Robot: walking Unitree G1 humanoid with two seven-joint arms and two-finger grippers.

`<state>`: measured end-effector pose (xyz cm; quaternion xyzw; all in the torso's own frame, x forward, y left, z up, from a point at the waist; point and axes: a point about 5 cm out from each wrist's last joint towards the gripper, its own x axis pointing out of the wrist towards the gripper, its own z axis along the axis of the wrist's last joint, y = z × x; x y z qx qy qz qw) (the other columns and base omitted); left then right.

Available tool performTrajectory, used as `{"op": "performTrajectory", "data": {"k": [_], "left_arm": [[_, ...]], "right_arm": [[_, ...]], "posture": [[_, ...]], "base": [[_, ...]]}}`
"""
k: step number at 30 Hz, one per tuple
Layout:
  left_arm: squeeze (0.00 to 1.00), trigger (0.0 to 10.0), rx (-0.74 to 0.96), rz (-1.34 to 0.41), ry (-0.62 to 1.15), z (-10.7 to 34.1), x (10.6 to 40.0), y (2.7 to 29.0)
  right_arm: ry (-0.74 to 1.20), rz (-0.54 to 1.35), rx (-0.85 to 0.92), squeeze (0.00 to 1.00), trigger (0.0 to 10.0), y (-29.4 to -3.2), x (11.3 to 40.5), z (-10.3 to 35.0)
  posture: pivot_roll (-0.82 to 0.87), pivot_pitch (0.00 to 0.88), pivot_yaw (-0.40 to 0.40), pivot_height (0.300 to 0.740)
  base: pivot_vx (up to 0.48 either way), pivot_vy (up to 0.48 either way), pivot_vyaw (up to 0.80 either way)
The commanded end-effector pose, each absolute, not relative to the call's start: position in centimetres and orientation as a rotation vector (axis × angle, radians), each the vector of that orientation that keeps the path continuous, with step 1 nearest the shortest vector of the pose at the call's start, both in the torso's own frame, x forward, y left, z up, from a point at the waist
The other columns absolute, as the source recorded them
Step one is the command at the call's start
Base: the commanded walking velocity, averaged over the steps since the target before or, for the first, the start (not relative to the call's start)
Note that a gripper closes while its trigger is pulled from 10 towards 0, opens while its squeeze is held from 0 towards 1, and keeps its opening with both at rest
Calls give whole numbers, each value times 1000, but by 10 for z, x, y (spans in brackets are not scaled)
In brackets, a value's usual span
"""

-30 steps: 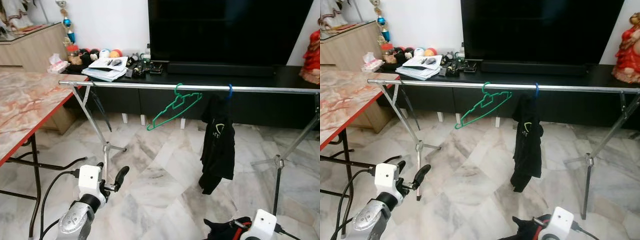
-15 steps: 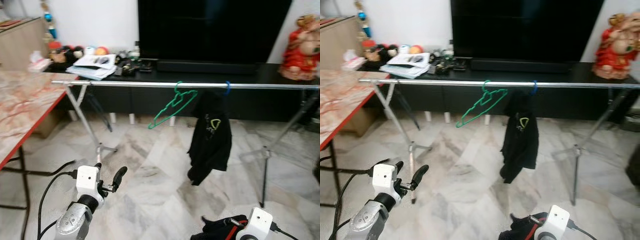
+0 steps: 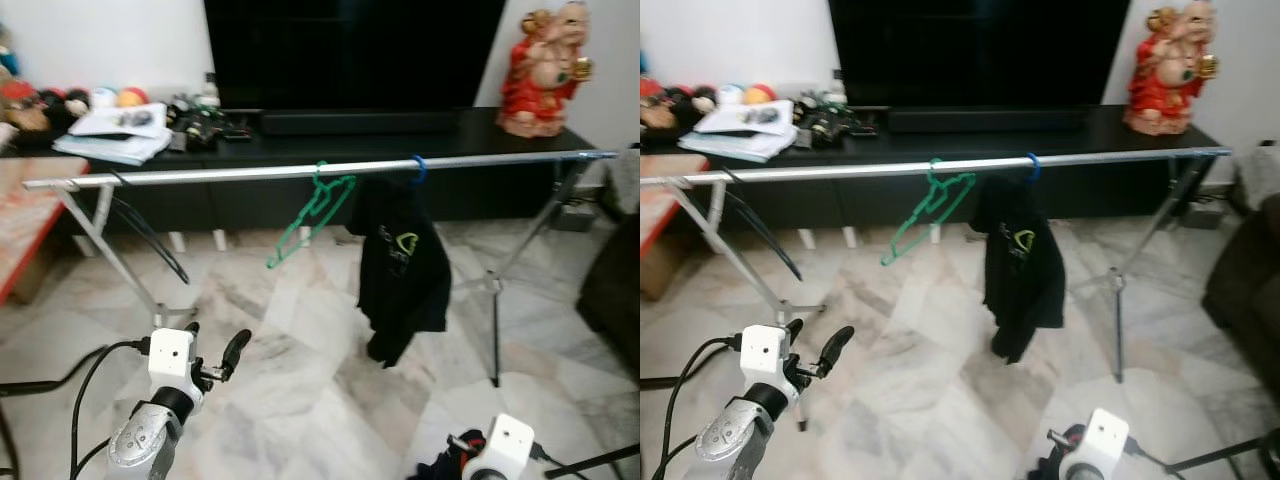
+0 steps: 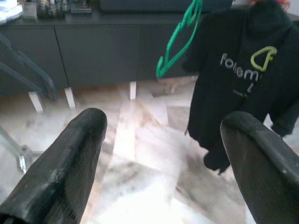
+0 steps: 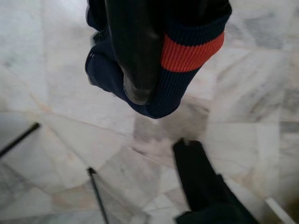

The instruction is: Hang hanger

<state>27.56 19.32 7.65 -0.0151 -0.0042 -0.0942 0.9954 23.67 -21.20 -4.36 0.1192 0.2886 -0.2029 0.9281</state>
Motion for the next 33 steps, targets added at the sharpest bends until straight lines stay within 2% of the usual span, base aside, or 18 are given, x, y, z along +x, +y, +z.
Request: {"op": "performTrajectory", "data": {"k": [1, 24, 30, 33], "left_arm": [[0, 10000, -47, -194, -7, 75, 274, 190], [0, 10000, -65, -228, -19, 78, 274, 182], [0, 10000, -70, -228, -22, 79, 274, 183], [0, 10000, -72, -225, -25, 79, 273, 183]], "right_arm": [[596, -429, 233, 0, 10000, -217, 233, -45], [601, -437, 231, 0, 10000, -219, 231, -46], [528, -457, 244, 0, 10000, -226, 238, -37], [382, -466, 242, 0, 10000, -233, 252, -19]], "posture": [[108, 25, 13, 740], [109, 23, 11, 740], [111, 26, 12, 740], [108, 26, 14, 740]], "base": [[0, 0, 0], [0, 0, 0], [41, 0, 0], [85, 0, 0]]}}
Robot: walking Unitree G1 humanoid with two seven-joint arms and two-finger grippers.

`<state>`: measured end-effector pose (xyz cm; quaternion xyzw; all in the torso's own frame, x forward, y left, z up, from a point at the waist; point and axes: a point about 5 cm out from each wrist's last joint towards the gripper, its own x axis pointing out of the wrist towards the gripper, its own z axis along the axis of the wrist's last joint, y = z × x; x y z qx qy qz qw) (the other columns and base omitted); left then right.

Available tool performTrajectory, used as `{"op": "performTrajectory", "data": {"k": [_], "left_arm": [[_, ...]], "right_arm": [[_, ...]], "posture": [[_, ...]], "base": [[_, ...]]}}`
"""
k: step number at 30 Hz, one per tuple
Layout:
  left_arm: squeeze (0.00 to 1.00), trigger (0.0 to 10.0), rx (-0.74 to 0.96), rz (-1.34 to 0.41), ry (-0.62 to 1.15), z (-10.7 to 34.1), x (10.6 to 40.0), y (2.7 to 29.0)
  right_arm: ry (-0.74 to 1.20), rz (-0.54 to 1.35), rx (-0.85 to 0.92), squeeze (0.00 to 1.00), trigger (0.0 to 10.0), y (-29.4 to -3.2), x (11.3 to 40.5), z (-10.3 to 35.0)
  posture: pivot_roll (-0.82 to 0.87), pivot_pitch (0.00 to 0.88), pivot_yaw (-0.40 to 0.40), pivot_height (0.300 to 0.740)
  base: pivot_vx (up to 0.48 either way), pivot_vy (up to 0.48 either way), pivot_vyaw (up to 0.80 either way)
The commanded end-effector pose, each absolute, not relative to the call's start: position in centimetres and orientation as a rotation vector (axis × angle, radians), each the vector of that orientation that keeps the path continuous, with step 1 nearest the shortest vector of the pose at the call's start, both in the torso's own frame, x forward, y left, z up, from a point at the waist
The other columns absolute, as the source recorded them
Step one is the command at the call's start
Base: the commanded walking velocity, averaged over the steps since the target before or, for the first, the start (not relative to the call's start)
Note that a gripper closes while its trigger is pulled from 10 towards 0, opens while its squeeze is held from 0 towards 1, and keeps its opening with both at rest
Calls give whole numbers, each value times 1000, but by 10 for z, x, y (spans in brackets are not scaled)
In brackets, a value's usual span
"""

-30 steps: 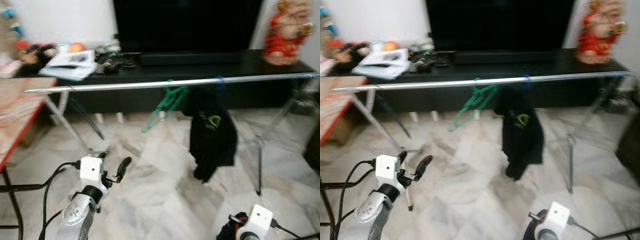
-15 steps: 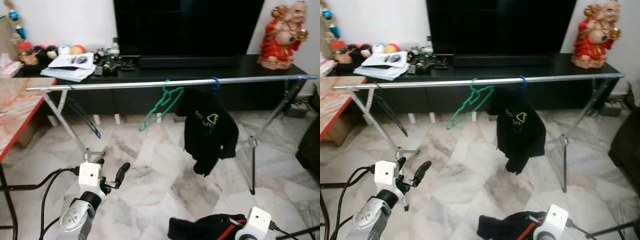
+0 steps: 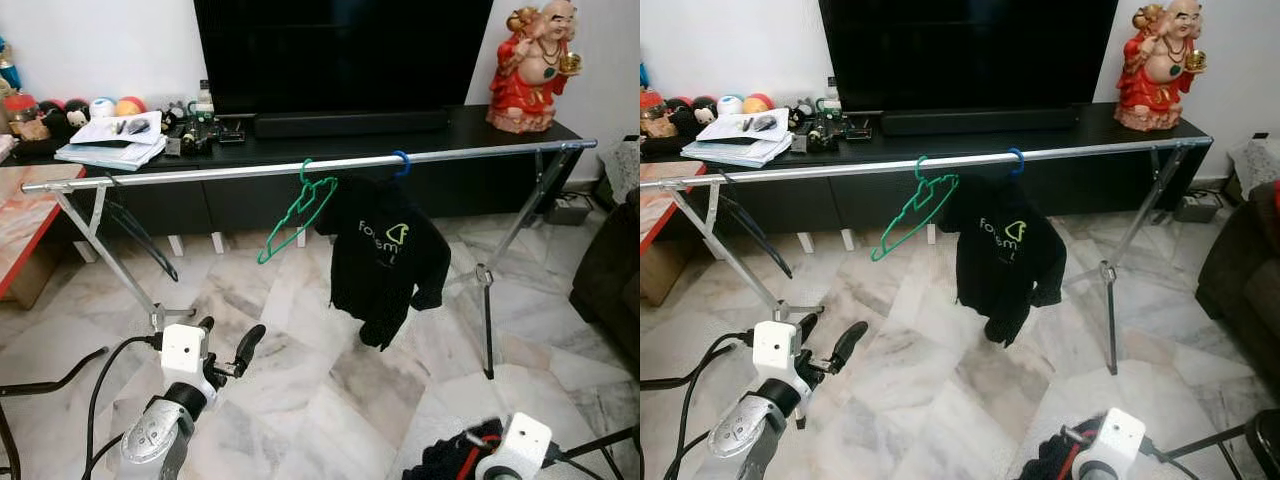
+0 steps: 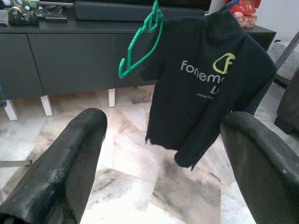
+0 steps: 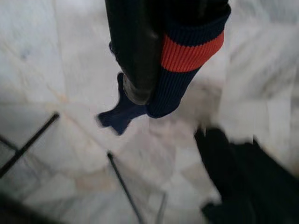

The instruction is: Hang hanger

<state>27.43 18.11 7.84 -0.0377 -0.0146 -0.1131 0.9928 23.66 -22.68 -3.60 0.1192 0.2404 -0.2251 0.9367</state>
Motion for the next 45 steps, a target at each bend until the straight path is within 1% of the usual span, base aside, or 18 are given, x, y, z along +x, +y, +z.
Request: {"op": "performTrajectory", "data": {"k": [1, 6, 7, 11, 14, 17, 20, 25, 30, 45], "left_arm": [[0, 10000, -72, -225, -26, 80, 273, 183], [0, 10000, -77, -229, -30, 80, 273, 182], [0, 10000, -78, -232, -32, 81, 274, 182], [0, 10000, -78, -234, -30, 80, 273, 181], [0, 10000, -77, -233, -29, 80, 273, 181], [0, 10000, -76, -225, -33, 80, 273, 181], [0, 10000, -78, -219, -33, 79, 272, 181], [0, 10000, -83, -217, -33, 78, 271, 180], [0, 10000, -90, -215, -34, 77, 270, 179], [0, 10000, -77, -212, -32, 77, 271, 184]], "right_arm": [[364, -465, 238, 0, 10000, -233, 253, -17], [277, -451, 209, 0, 10000, -231, 256, -9], [234, -430, 171, 0, 10000, -229, 258, -4], [137, -371, 114, 0, 10000, -219, 260, 6], [91, -369, 87, 0, 10000, -218, 258, 10], [12, -368, 17, 0, 10000, -219, 253, 21], [-53, -362, -1, 0, 10000, -218, 250, 32], [-82, -366, -8, 0, 10000, -217, 247, 39], [-67, -356, -7, 0, 10000, -211, 245, 41], [-32, -359, 1, 0, 10000, -208, 245, 42]], "posture": [[108, 26, 14, 740], [108, 24, 14, 740], [108, 24, 14, 740], [105, 20, 12, 740], [105, 19, 12, 740], [105, 14, 7, 740], [94, 5, 5, 740], [93, 0, 3, 740], [90, 0, 7, 740], [94, 0, 8, 740]], "base": [[255, 0, 0], [103, 0, 0], [0, 0, 0], [68, 0, 0], [0, 0, 0], [0, 0, 0], [185, 0, 0], [55, 0, 0], [0, 0, 0], [301, 0, 0]]}}
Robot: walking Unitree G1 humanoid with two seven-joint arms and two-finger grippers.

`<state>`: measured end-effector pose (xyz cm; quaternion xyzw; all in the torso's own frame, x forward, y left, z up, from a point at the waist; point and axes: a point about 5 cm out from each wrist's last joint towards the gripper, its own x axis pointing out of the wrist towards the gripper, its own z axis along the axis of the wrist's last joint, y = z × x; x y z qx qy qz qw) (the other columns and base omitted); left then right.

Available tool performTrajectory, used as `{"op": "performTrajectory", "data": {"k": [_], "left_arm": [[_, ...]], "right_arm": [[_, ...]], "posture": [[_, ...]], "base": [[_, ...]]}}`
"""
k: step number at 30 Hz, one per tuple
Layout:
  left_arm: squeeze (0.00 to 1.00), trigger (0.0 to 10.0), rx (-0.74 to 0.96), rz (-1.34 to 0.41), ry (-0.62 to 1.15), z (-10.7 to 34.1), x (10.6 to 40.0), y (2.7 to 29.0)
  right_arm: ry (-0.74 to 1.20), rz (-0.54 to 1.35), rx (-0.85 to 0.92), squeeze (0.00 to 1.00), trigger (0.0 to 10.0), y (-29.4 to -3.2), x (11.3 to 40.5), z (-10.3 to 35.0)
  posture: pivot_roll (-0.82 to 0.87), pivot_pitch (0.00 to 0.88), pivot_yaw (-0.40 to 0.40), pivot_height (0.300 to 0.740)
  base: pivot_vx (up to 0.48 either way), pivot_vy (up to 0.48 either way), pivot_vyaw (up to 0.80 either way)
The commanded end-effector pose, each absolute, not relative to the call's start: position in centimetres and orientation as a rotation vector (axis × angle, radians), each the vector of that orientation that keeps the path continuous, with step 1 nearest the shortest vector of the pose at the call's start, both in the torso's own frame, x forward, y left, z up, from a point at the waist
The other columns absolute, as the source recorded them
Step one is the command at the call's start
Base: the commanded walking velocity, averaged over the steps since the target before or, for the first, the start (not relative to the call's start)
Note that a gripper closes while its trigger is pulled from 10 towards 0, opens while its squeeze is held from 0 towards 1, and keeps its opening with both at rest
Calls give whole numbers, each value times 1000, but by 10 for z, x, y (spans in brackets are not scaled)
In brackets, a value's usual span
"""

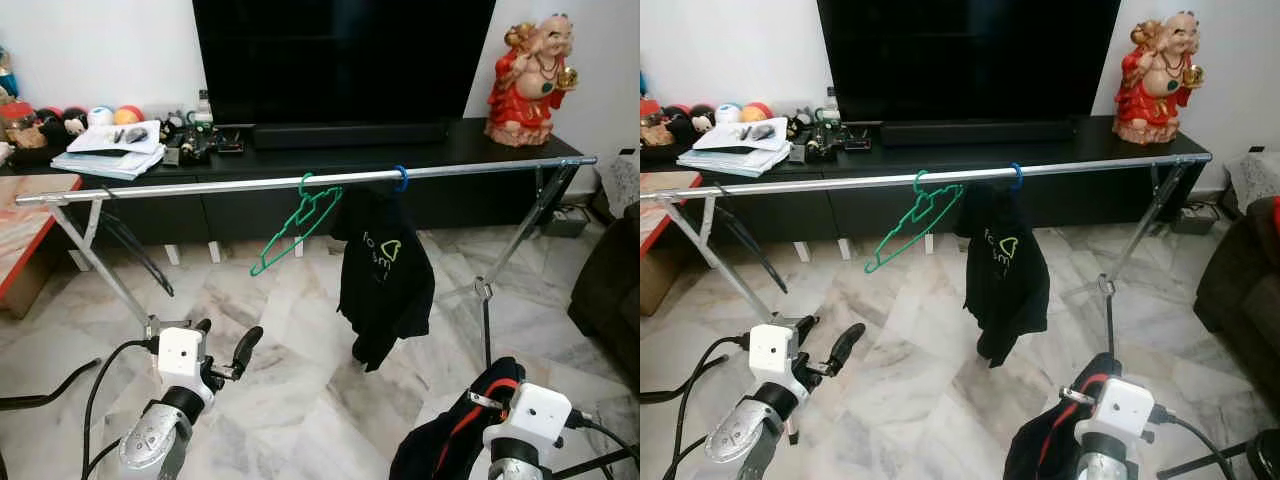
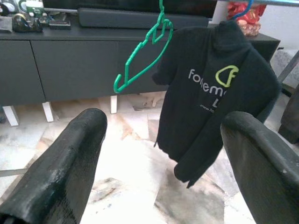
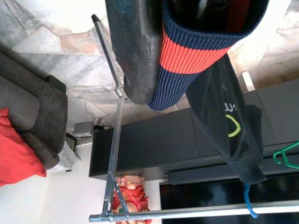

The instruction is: Hang hanger

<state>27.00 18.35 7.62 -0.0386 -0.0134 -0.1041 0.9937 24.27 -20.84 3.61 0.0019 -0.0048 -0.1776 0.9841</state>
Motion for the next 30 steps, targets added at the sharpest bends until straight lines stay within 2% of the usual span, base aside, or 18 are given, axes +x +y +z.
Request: {"op": "performTrajectory", "data": {"k": [1, 30], "left_arm": [[0, 10000, -77, -213, -32, 77, 271, 183], [0, 10000, -83, -206, -46, 82, 274, 182]], "right_arm": [[-32, -359, 1, 0, 10000, -208, 245, 42], [10, -374, 22, 0, 10000, -207, 246, 41]], "posture": [[94, 0, 8, 740], [108, 4, 0, 740]], "base": [[289, 0, 0], [302, 0, 0]]}}
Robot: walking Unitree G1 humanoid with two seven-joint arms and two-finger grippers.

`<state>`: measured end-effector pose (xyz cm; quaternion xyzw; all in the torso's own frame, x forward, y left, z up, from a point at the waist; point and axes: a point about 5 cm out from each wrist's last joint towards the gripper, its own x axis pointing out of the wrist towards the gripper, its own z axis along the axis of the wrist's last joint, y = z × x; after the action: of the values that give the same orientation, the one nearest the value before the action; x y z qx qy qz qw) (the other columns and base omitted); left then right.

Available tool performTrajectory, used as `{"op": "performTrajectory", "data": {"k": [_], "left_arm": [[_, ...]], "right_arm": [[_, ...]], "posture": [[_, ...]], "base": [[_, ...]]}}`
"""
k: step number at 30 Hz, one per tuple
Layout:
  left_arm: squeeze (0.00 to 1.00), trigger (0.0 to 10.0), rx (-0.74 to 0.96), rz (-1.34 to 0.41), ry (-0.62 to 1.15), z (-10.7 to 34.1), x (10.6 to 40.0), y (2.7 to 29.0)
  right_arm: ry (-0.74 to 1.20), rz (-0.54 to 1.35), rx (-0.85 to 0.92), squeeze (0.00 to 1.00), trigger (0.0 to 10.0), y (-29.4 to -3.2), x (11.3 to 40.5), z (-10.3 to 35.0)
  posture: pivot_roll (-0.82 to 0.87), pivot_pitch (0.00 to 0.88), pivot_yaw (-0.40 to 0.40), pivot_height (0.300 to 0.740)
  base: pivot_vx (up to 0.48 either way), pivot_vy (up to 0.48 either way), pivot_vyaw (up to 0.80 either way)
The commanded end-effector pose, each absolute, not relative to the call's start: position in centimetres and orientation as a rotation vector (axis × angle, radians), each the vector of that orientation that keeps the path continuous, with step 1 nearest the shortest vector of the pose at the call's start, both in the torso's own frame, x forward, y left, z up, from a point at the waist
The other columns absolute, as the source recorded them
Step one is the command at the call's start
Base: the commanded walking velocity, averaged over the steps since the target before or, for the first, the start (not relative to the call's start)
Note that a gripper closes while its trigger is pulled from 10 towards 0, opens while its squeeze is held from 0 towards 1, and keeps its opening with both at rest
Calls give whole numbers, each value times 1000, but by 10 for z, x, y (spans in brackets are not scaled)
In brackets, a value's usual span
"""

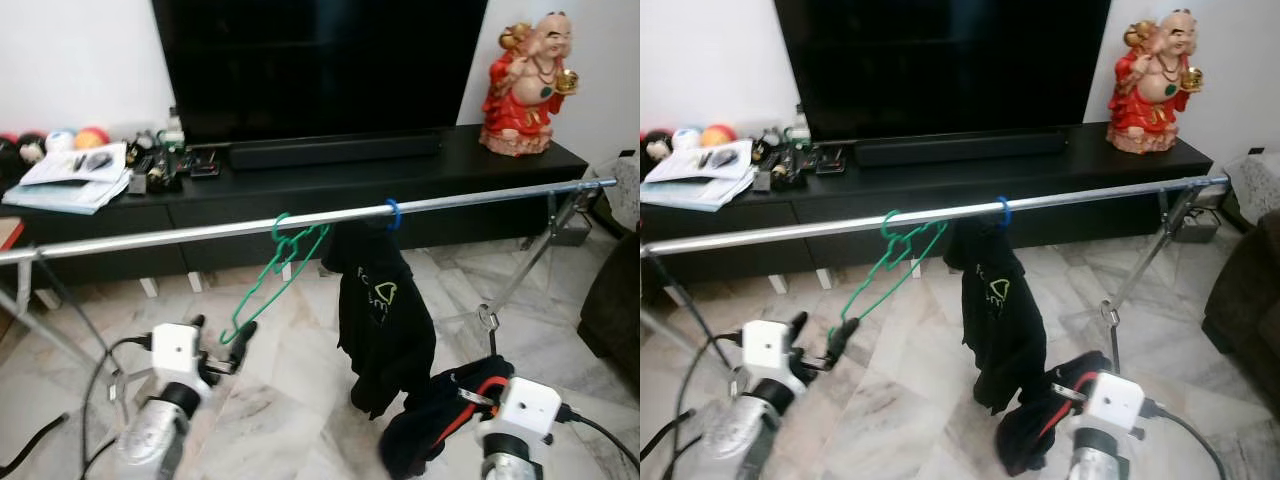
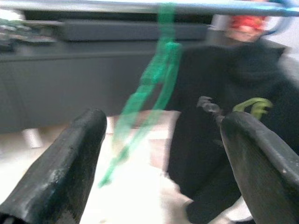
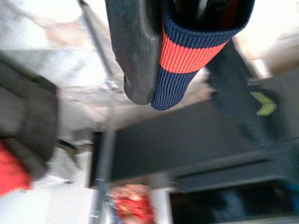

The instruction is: Hang hanger

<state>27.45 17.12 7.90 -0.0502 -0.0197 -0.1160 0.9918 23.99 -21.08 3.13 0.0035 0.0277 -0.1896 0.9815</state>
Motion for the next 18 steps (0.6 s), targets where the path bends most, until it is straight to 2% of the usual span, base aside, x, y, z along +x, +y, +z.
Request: {"op": "performTrajectory", "data": {"k": [1, 18], "left_arm": [[0, 10000, -83, -207, -47, 82, 275, 182], [0, 10000, -65, -180, -54, 81, 272, 186]], "right_arm": [[11, -374, 22, 0, 10000, -207, 247, 41], [9, -362, 12, 0, 10000, -208, 249, 43]], "posture": [[109, 5, -1, 740], [105, 10, -9, 740]], "base": [[281, 0, 0], [0, 0, 0]]}}
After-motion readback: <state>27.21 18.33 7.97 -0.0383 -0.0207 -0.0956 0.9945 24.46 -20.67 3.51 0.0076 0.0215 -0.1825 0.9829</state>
